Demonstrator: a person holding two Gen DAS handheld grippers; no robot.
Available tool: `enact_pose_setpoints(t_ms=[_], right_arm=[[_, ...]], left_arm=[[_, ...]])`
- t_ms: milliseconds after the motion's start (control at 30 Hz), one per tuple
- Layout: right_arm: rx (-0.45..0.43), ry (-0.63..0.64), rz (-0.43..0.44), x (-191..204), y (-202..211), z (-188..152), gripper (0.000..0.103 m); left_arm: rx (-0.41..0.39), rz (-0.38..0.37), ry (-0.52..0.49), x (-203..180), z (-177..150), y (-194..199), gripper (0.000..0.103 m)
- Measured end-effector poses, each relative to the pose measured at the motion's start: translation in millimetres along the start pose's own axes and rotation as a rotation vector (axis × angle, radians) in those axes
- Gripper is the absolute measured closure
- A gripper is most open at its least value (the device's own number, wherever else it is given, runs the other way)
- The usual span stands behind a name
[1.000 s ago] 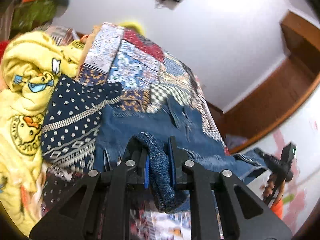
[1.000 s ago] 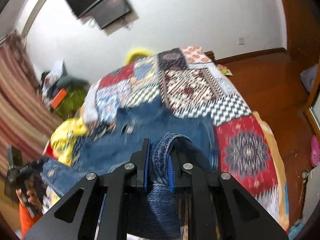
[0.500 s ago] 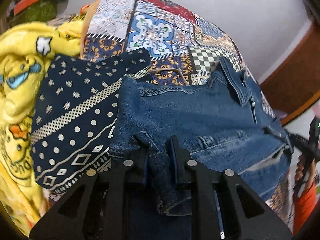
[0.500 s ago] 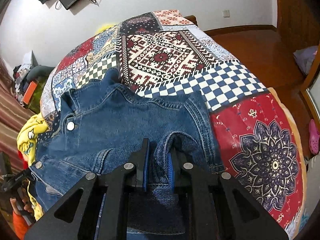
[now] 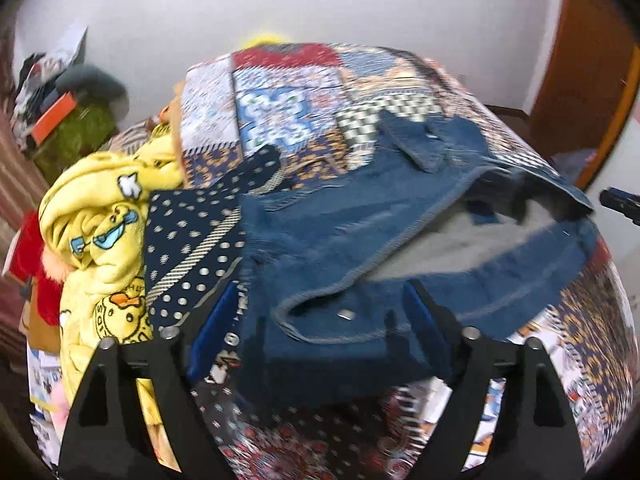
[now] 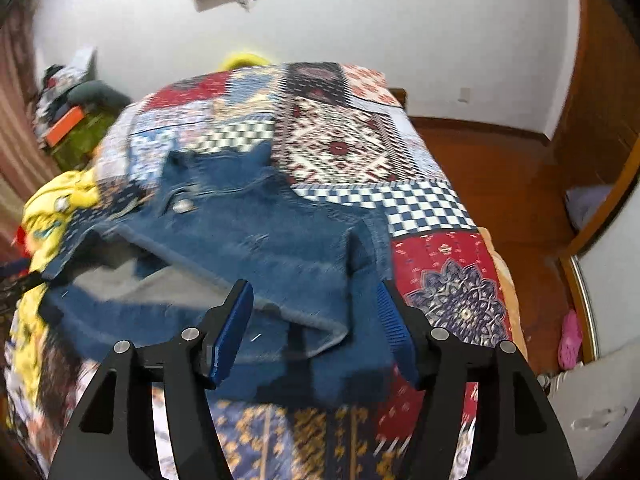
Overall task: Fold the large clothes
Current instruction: 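Lift the hem with both grippers and fold it over toward the collar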
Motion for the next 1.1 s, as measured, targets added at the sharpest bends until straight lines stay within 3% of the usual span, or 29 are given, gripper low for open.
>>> enact_pose_setpoints(t_ms=[133, 367, 433, 567, 667, 833, 900, 967, 1100], right_arm=[[0.006, 0.037, 0.045, 19, 10, -21, 0.028], [0.082, 0.066, 0.103, 49, -14, -65, 0.028], [0.114, 0.091, 0.089, 55, -27, -77, 0.028], [0.136, 0.148, 0.053, 61, -48, -85, 0.028], [0.110, 0.213, 0.011, 66, -60, -73, 0.028], [0.062, 0.317, -0.031, 75, -81, -22, 0.028], [0.047, 0.290, -0.031, 76, -86, -2, 0.028], [0.009, 0.223, -0.051, 74, -88, 29, 0.028], [-0.093, 0.089, -0.055, 69, -74, 77, 0.028]], left_arm=[[-0.004, -0.047, -0.027, -34, 0, 4, 0.012], [0.049, -0.091, -0.048, -81, -17, -21, 0.012], [0.069, -0.114, -0.035, -84, -21, -31, 0.012], [0.096, -0.084, -0.048, -74, -22, -51, 0.011], [0.081, -0.079, -0.064, -61, -13, -58, 0.009], [0.119, 0.048, -0.110, -11, 18, -85, 0.009], [0.146, 0.029, -0.062, 9, 36, -97, 0.010], [0.124, 0.037, -0.010, 23, 53, -93, 0.011], [-0.008, 0.139, 0.070, 57, 95, -59, 0.011]])
Point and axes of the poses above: each gripper's, at about its wrist camera, not at the fingertips, and y roughly against the way its jaws point, x to its left, z to its top, the point moved 10 cm from there along -y, roughly the way its jaws point, and after that the axes turned 15 degrees about -y, right-handed, at the moved point
